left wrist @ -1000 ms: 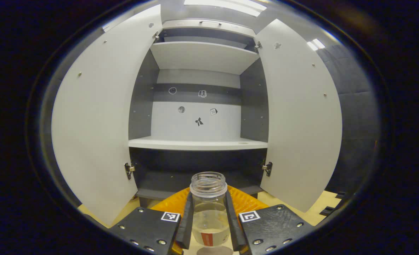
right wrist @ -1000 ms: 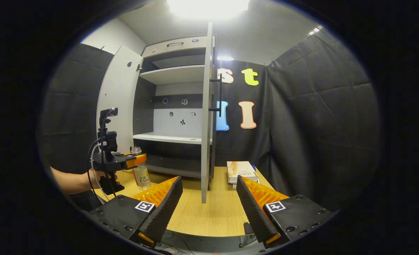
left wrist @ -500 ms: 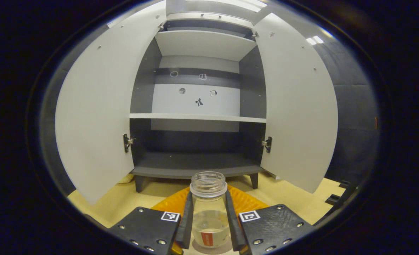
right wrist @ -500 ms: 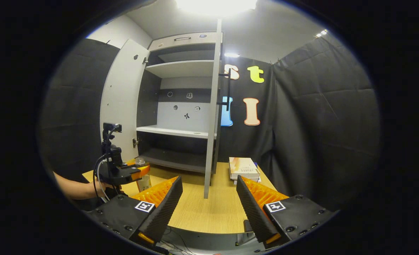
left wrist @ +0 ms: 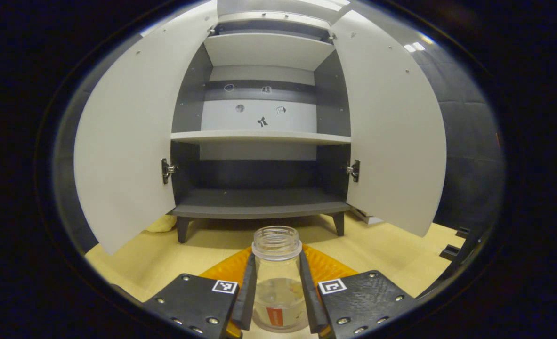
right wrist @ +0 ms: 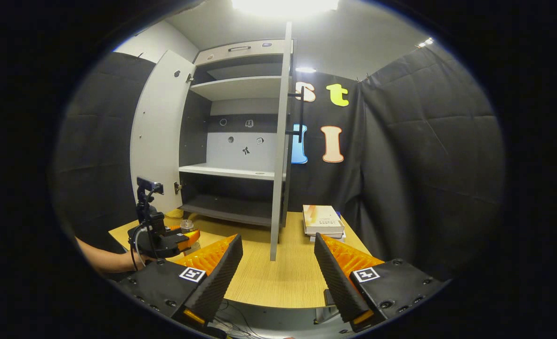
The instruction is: Grasp the bottle in the cabinet with the left hand and place it on the coaster, then close the right door with the right hand and the left door with the left hand.
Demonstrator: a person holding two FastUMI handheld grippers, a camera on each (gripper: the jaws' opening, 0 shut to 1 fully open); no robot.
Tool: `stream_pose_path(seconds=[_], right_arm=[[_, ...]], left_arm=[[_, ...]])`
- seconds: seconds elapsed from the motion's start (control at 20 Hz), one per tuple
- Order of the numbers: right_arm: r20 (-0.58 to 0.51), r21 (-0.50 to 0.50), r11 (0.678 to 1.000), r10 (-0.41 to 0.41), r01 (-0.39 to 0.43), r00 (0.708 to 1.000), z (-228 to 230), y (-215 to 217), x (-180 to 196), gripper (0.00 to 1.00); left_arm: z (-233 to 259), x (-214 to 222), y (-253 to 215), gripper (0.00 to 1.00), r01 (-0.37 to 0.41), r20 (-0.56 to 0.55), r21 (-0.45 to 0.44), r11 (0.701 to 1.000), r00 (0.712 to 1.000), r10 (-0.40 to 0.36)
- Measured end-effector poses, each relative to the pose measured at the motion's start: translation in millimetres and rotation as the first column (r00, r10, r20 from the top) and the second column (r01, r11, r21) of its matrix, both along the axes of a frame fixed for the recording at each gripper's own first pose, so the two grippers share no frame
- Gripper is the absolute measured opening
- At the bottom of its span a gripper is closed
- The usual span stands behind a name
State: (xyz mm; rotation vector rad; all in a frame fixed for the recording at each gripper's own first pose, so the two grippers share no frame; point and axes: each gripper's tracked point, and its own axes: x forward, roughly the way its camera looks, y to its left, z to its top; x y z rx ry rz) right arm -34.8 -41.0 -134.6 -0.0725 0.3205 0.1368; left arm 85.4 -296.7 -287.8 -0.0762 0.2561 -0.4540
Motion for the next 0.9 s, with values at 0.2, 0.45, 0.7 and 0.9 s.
stream_pose_path(seconds=[0.2,0.45,0.7,0.9], right_arm=[[0.008,0.007,1.0,-0.004,0.004,1.0,2.2,-0.2,3.2,0.96],[0.027,0.016,1.0,-0.025,0.024,0.999,11.6,-6.8,9.5,0.96],[0.065,0.037,0.999,-0.041,0.039,0.997,39.3,-18.0,24.9,0.96],[0.11,0.051,0.997,-0.056,0.051,0.992,64.0,-33.5,42.7,0.97]], left_arm=[[-2.5,-4.4,-3.1,0.5,0.0,-0.015,0.008,1.0,1.0,0.0],[9.4,-5.5,-0.4,0.79,-0.022,-0.013,0.02,1.0,1.0,0.022],[60.2,-7.8,5.1,0.8,-0.047,0.033,0.027,0.999,0.998,0.046],[126.6,-7.7,12.4,0.8,-0.057,0.094,0.024,0.998,0.994,0.055]])
